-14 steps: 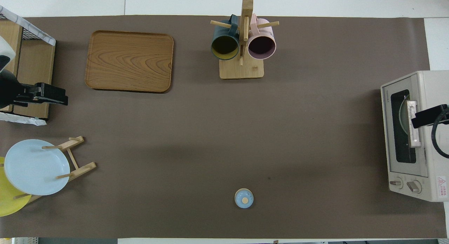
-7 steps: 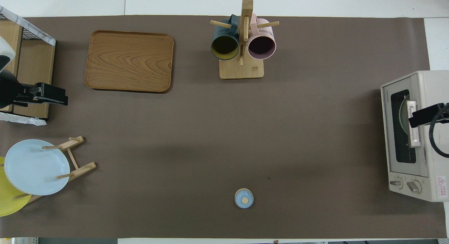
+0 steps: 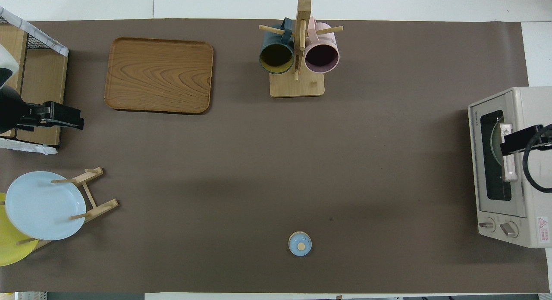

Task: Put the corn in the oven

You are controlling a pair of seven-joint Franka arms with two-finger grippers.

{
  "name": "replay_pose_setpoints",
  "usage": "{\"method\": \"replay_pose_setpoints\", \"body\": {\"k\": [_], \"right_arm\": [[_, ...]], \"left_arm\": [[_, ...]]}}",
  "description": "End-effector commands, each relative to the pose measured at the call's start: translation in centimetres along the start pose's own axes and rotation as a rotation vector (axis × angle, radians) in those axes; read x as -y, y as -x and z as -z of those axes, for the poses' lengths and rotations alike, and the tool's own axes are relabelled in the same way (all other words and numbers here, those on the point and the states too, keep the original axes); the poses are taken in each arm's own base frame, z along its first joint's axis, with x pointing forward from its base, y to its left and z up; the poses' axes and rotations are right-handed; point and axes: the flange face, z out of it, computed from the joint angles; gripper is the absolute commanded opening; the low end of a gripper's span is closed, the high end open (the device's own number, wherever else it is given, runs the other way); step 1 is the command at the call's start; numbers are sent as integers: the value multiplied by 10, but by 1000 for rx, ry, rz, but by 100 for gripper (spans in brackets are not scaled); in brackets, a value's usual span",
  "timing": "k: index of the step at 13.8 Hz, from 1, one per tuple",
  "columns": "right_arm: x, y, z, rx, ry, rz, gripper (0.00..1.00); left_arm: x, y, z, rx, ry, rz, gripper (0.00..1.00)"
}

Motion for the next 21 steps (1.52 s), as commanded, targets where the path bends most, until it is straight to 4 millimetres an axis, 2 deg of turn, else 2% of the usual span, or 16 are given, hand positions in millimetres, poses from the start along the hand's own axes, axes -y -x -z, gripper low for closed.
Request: {"method": "replay_pose_setpoints", "body": {"k": [1,21], "right_arm": [[-1,0,3,-21,-7,-16,100],[-4,-1,2,-28,-6,-26,100]], "left_arm": [[4,4,4,-7,-21,-1,100],[4,4,3,-6,-22,-1,100]]}}
